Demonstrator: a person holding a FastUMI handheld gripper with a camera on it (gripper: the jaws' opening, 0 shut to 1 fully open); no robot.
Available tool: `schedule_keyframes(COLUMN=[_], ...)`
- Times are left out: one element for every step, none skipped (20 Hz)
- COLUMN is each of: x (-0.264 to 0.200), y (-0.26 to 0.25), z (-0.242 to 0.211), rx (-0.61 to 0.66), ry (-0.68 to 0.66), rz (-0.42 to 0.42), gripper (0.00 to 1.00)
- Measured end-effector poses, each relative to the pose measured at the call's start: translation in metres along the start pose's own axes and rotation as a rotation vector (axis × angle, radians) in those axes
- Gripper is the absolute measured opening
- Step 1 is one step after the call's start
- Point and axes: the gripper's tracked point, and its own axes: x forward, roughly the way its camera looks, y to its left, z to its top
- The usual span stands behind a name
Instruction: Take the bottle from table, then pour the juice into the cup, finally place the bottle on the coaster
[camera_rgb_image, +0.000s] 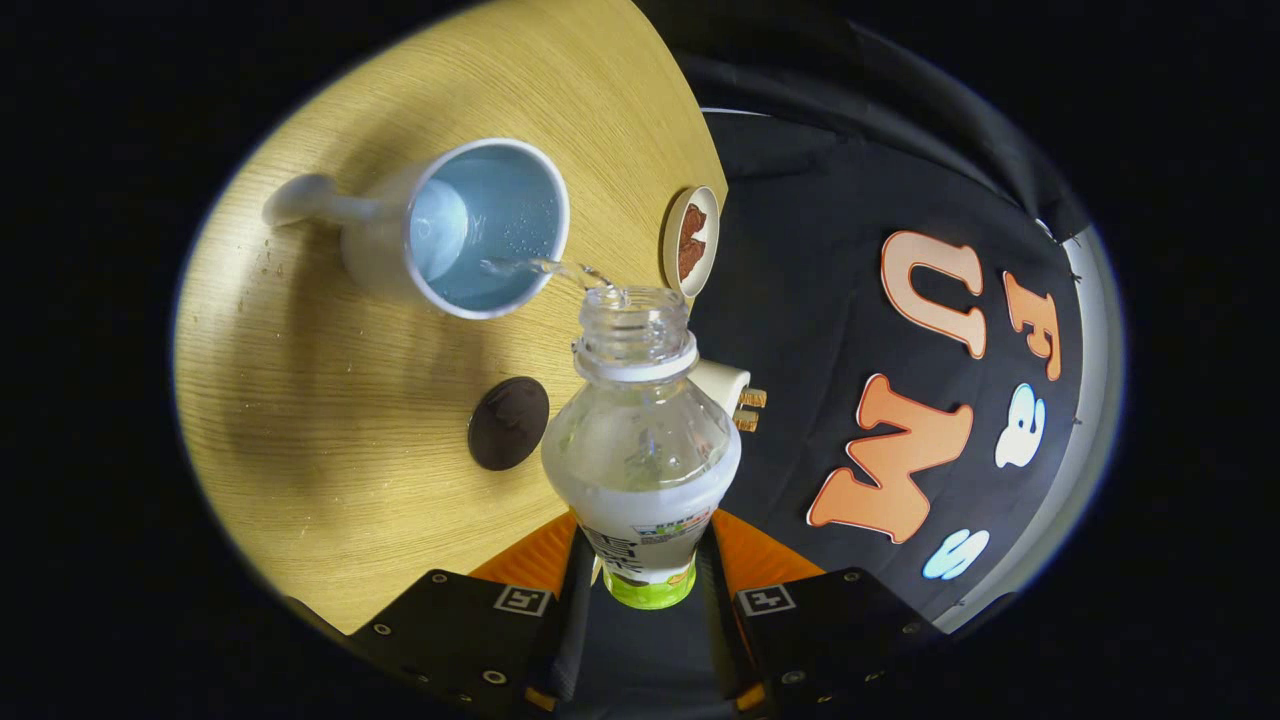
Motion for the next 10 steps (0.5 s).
schedule_keyframes(x=[0.0005,0.0007,0.0011,0.0015,0.0038,0.0041,0.0031,0.0033,0.0035,0.0035], y=[0.0003,-0.0009,-0.0015,-0.0026,-0.0028,-0.0042,-0.0051,-0.0055,-0.006,-0.0074], z=[0.0002,0.0,0.0003,0.0001,-0.0013,-0.0018,-0.0013,-0.0011,-0.0012,-0.0018], rx=[-0.004,-0.009,-0.014,-0.018,-0.022,-0.026,-0.029,-0.03,-0.031,-0.034], ry=[0.0,0.0,0.0,-0.001,-0.001,0.0,0.0,0.0,-0.002,-0.002], rz=[0.002,0.003,0.003,0.003,0.002,0.0,-0.001,-0.001,0.0,-0.001], gripper=[0.53,0.53,0.53,0.53,0.53,0.53,0.53,0.53,0.53,0.53])
